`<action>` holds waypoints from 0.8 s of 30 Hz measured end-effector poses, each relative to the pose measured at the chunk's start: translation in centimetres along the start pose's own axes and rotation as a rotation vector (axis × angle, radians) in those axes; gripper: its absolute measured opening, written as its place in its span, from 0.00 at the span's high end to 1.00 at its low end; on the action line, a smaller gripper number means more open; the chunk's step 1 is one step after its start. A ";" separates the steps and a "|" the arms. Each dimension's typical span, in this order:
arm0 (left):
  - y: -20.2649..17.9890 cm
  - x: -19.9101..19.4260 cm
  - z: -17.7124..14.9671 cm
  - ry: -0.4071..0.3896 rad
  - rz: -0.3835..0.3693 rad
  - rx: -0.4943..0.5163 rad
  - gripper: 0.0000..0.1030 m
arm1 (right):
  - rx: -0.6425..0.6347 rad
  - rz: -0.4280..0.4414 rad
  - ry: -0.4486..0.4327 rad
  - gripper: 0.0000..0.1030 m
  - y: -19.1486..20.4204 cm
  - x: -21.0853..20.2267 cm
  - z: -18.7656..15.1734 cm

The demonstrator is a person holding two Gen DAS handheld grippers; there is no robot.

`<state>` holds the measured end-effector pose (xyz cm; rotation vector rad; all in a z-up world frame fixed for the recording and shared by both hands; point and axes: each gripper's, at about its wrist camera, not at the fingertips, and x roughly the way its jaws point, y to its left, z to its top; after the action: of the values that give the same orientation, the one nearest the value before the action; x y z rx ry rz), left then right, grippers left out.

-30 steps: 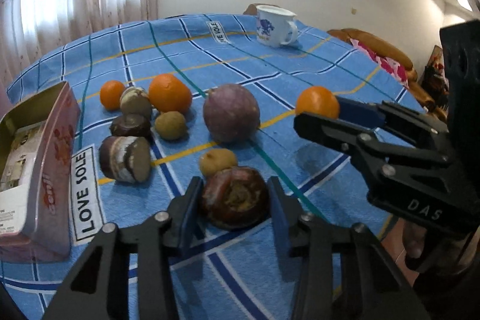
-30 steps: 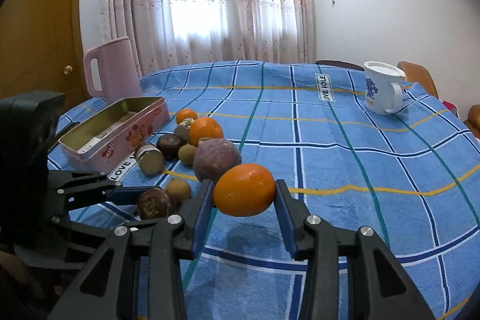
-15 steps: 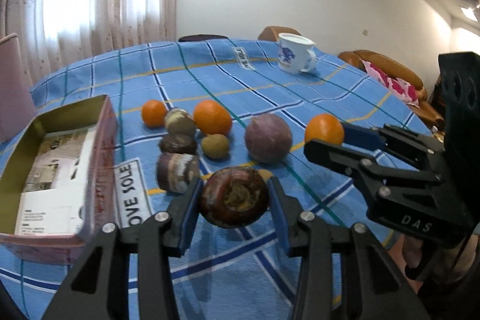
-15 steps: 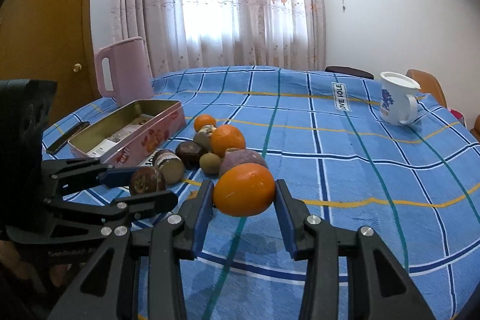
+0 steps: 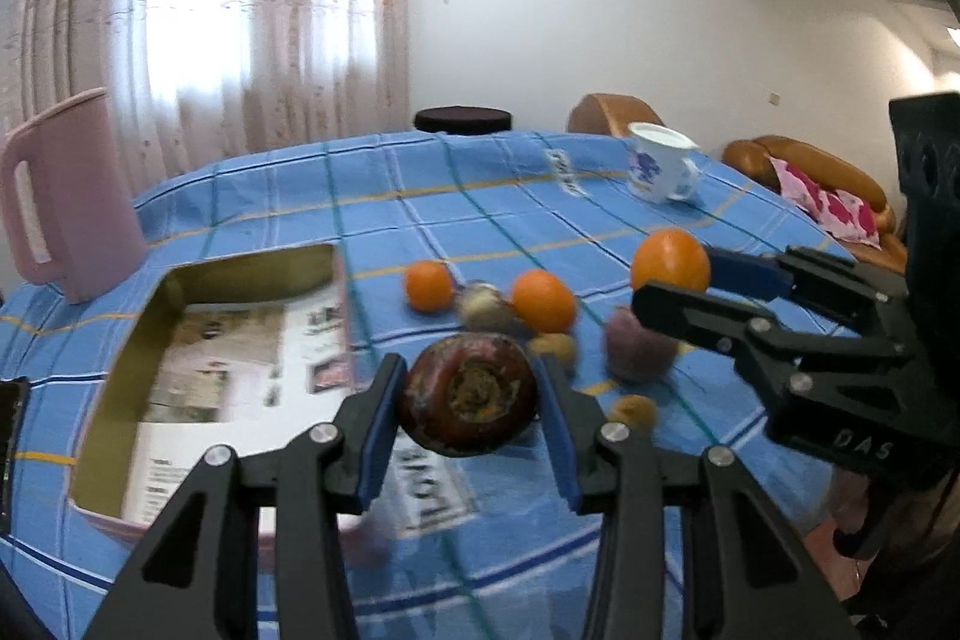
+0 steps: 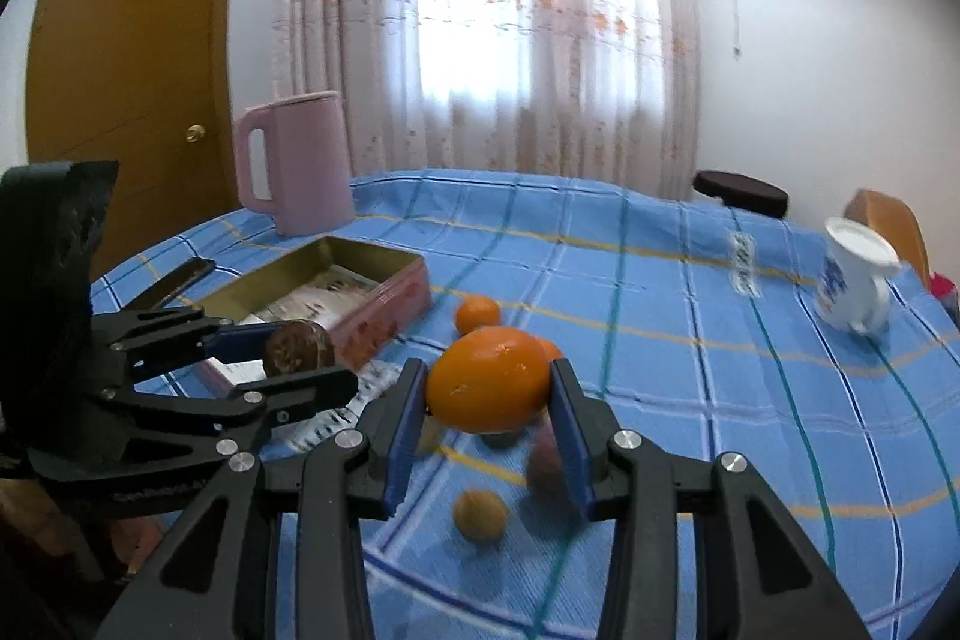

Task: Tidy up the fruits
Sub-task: 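Carry both fruits over the tin box and open both grippers to drop them in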

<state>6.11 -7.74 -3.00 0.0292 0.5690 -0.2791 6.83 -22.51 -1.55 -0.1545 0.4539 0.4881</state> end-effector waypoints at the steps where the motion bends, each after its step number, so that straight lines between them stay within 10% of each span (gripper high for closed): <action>1: 1.0 0.0 0.2 -0.003 0.020 -0.012 0.56 | -0.009 0.011 -0.003 0.59 0.3 0.3 0.5; 24: 13.7 0.6 -0.3 0.033 0.209 -0.157 0.56 | -0.158 0.173 0.127 0.59 10.0 12.1 5.3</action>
<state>10.15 5.30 -4.26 -0.0581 0.6144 -0.0302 13.56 -7.38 -2.75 -0.3011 0.5559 0.6873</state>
